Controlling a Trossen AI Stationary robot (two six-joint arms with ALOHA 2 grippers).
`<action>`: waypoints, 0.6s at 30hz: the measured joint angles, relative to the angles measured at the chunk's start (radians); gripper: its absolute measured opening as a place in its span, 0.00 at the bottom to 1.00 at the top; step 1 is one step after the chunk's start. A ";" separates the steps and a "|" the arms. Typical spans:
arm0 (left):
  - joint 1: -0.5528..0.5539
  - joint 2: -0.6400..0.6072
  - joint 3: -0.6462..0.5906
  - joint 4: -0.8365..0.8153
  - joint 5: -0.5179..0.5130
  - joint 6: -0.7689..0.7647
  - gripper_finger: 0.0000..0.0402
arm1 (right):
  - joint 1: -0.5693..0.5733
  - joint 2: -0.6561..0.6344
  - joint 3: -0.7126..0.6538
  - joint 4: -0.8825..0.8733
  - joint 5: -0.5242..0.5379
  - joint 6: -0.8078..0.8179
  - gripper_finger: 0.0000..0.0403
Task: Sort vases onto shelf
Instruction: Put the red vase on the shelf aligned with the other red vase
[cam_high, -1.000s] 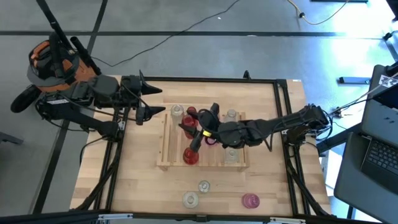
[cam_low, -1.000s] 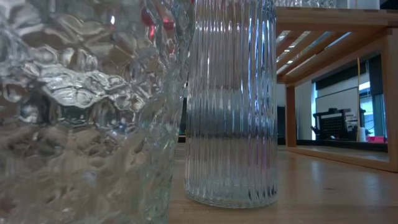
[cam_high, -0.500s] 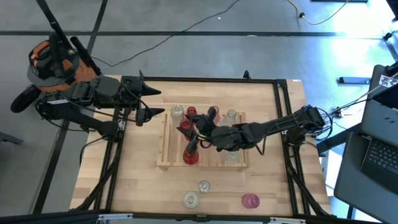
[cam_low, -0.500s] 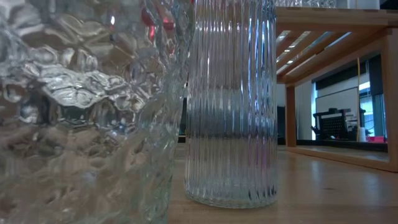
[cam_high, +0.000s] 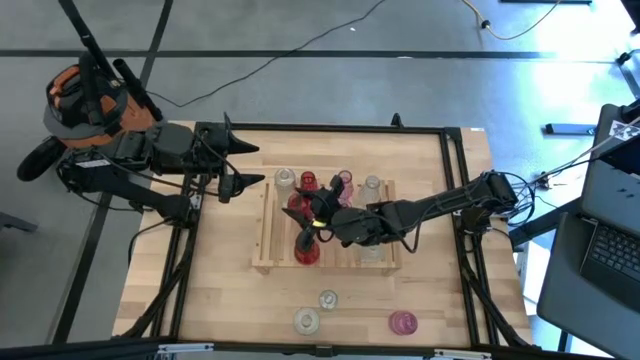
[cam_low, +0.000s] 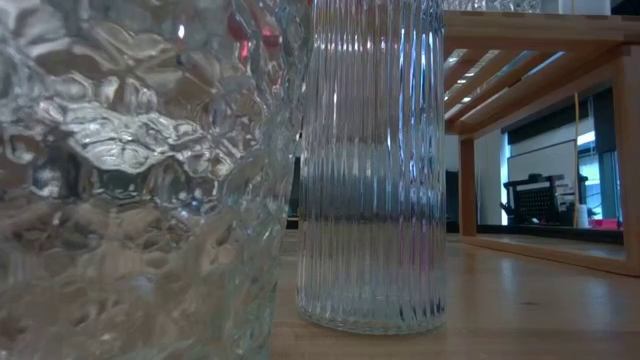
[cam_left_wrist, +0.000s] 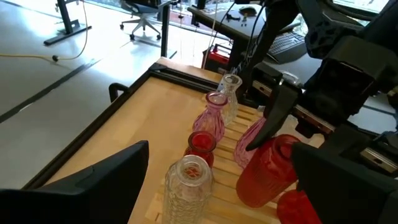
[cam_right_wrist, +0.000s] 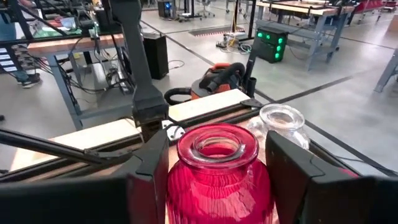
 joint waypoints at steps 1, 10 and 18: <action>0.000 0.000 0.000 0.000 0.000 0.000 0.96 | 0.000 0.000 0.000 -0.006 0.001 0.004 0.41; 0.000 0.000 0.000 0.000 0.000 0.000 0.96 | -0.002 0.000 0.000 -0.040 0.014 0.022 0.41; 0.000 0.000 0.000 0.001 0.001 0.000 0.96 | -0.002 0.000 0.000 -0.081 0.019 0.085 0.41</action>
